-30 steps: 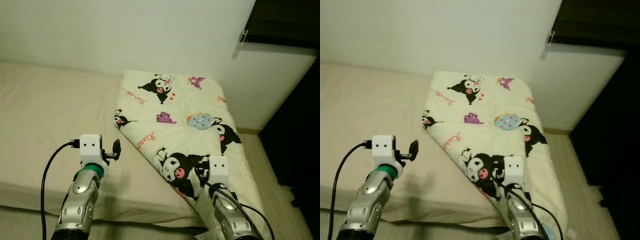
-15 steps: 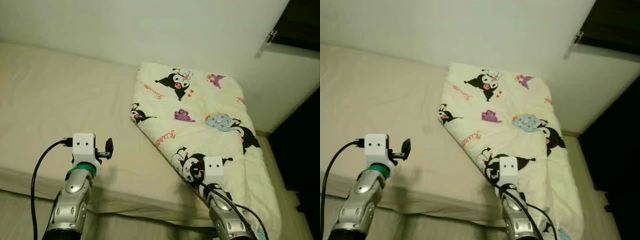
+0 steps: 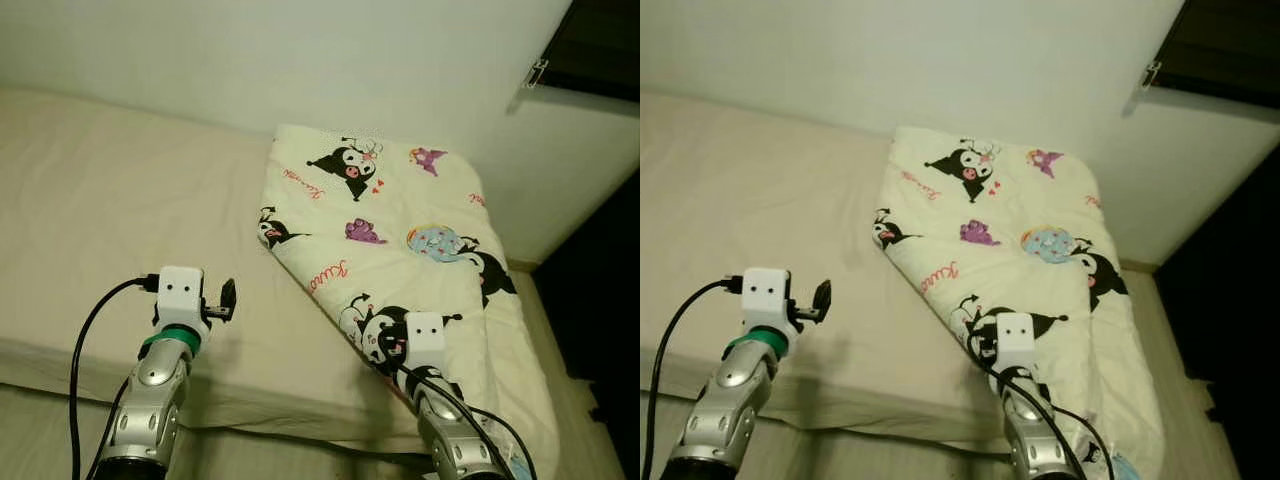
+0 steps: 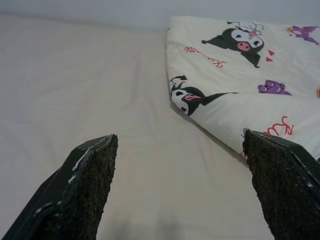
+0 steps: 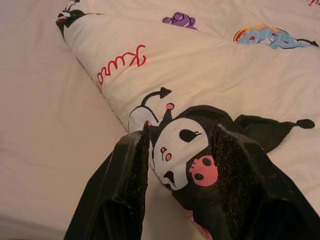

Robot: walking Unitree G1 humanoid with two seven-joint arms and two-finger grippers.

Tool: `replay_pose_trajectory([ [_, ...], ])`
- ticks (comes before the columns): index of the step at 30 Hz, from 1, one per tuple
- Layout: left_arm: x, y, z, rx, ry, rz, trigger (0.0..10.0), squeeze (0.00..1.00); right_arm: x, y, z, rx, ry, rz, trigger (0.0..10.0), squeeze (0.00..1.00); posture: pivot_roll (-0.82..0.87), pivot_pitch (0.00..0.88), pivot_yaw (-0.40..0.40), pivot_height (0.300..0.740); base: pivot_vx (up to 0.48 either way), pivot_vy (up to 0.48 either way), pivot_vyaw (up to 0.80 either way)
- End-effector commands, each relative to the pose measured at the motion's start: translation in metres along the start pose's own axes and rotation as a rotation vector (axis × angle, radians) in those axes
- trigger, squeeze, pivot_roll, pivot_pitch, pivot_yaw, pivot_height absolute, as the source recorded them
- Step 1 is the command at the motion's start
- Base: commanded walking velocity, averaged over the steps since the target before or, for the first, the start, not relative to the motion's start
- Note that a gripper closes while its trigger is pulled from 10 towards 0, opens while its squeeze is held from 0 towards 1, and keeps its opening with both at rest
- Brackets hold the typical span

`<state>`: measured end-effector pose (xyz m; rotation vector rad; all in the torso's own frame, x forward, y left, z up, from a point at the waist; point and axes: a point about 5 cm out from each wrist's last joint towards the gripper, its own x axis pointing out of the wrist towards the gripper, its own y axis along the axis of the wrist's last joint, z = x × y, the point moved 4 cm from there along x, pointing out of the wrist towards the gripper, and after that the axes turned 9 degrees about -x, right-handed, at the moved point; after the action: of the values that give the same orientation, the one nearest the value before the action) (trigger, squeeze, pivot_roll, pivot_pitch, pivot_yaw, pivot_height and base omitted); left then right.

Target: Clean up the room

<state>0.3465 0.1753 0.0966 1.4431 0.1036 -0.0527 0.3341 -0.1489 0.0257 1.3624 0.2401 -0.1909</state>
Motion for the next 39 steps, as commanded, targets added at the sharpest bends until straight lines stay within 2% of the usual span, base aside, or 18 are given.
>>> replay_pose_trajectory([
  [1, -0.0031, -0.008, 0.0014, 0.0, -0.001, -0.021, 10.0, 0.0, -0.0028, -0.0075, 0.0073, 0.011, -0.023, -0.024, 10.0, 0.0, 0.08, 0.005, -0.018, 0.74, 0.0, -0.368, 0.0],
  [18, -0.0043, -0.01, 0.0018, -0.005, 0.0, -0.025, 10.0, 0.0, -0.003, -0.0082, 0.0081, 0.006, -0.018, -0.027, 10.0, 0.0, 0.08, 0.006, -0.024, 0.74, 0.0, -0.362, 0.0],
  [20, -0.0044, -0.0124, 0.0013, -0.056, 0.004, -0.042, 10.0, 0.0, -0.0031, -0.0081, 0.0079, 0.005, -0.018, -0.027, 10.0, 0.0, 0.08, 0.006, -0.024, 0.74, 0.0, 0.0, 0.0],
  [25, -0.0044, -0.0132, 0.0012, -0.091, 0.001, -0.051, 10.0, 0.0, -0.0031, -0.008, 0.0084, 0.005, -0.019, -0.027, 10.0, 0.0, 0.08, 0.005, -0.024, 0.74, 0.0, 0.384, 0.0],
  [30, -0.0041, -0.0119, -0.0015, -0.082, 0.012, -0.042, 10.0, 0.0, -0.0031, -0.0076, 0.0083, 0.004, -0.018, -0.025, 10.0, 0.0, 0.08, 0.005, -0.024, 0.74, 0.0, 0.48, 0.0],
  [39, -0.0043, -0.0113, -0.0039, -0.041, 0.015, -0.036, 10.0, 0.0, -0.0019, -0.0066, 0.0073, 0.006, -0.015, -0.023, 10.0, 0.0, 0.08, 0.0, -0.025, 0.74, 0.0, 0.0, 0.0],
])
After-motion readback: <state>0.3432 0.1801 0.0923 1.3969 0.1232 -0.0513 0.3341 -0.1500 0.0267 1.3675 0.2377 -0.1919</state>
